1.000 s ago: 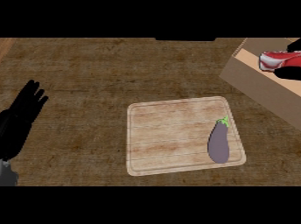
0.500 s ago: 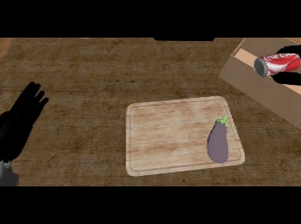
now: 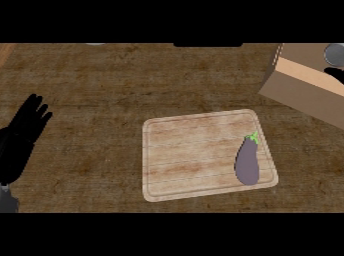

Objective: Pick the can from the cutting board and place it in the cardboard box

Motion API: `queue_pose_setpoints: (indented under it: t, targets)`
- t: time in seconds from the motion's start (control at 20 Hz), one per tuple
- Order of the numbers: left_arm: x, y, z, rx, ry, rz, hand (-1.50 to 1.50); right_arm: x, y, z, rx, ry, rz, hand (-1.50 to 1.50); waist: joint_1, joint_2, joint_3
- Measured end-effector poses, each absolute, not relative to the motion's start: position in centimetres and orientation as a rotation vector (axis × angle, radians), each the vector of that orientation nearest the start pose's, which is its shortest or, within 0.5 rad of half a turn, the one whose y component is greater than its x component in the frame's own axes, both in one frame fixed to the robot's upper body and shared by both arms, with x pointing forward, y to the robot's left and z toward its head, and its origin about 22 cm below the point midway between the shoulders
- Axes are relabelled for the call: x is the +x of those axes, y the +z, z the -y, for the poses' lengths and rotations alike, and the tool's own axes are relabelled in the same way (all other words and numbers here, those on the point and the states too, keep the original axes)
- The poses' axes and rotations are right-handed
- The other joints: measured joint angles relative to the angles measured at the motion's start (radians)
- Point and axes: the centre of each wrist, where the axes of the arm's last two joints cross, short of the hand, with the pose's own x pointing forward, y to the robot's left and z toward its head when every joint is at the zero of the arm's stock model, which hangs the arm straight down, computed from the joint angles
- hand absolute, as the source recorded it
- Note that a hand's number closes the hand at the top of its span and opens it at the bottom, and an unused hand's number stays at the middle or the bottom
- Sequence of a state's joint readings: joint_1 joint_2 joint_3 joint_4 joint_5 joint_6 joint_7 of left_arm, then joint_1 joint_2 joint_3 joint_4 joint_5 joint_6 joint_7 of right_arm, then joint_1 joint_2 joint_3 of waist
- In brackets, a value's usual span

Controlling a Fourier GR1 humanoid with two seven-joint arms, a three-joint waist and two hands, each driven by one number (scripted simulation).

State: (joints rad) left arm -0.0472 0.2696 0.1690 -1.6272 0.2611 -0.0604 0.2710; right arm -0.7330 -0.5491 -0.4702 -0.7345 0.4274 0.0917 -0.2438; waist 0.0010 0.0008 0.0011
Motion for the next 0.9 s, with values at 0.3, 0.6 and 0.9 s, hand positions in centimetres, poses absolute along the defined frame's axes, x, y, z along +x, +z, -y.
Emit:
queue_pose_setpoints:
  t: [0.3,0.6,0.9]
  targets:
    - [25.2,5.6,-31.9,0.05,0.044,1.449,0.0,35.7,14.3,47.9,-0.655,0.125,1.653,-1.5,0.007,0.002,0.0]
    - [24.6,5.7,-31.7,0.037,0.033,1.448,0.0,31.6,14.6,53.6,-0.611,0.079,1.668,-1.5,0.014,0.005,0.001]
    - [24.9,5.5,-31.5,0.039,0.036,1.453,0.0,29.5,15.3,56.2,-0.597,0.086,1.684,-1.5,0.021,0.007,0.001]
